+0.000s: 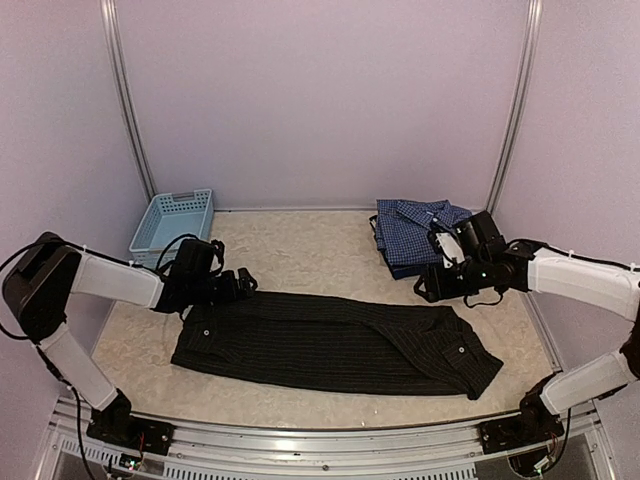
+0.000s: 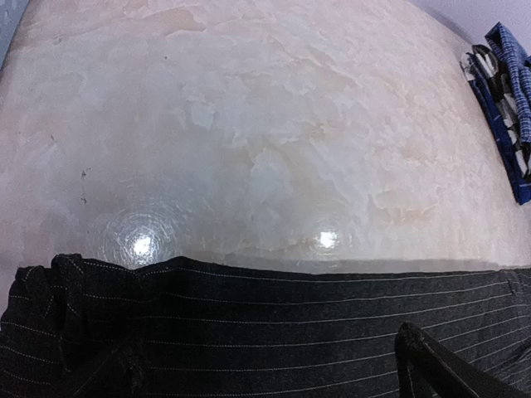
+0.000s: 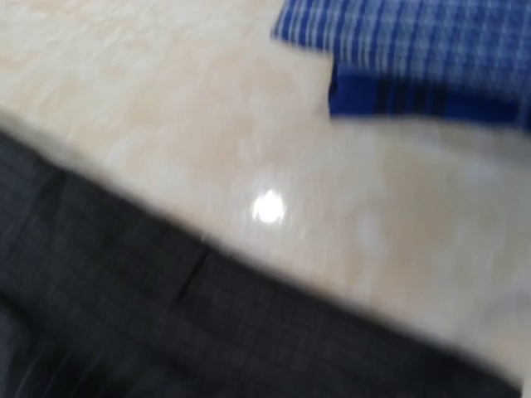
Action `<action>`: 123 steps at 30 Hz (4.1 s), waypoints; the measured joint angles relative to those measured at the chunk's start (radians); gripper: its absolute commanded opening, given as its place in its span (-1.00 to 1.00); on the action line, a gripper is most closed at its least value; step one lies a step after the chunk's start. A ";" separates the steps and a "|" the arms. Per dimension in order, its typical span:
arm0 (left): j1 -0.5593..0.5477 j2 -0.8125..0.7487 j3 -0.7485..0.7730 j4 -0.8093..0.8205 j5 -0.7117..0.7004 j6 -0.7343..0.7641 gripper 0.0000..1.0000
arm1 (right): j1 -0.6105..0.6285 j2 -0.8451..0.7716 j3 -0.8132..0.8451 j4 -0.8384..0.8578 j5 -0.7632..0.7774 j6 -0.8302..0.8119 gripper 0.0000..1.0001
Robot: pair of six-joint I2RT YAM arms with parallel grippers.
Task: Fold and stack the long sleeve shirts
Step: Fold the 1/3-folded shirt at the center of the board.
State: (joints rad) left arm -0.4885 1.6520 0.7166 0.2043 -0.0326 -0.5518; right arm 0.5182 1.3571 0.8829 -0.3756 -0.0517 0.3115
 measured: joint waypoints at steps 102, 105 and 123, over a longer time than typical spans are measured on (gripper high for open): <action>-0.337 0.195 0.385 0.431 0.774 -0.732 0.80 | 0.377 -0.167 0.100 0.007 -0.053 0.146 -1.00; -0.337 0.195 0.404 0.451 0.795 -0.761 0.80 | 0.396 -0.140 0.100 0.008 -0.043 0.125 -1.00; -0.321 0.224 0.328 0.507 0.850 -0.860 0.75 | 0.462 -0.067 0.103 0.008 0.053 0.061 -1.00</action>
State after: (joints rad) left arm -0.8097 1.8759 1.0447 0.7109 0.8169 -1.4120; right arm 0.9806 1.2900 0.9863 -0.3672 0.0013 0.3721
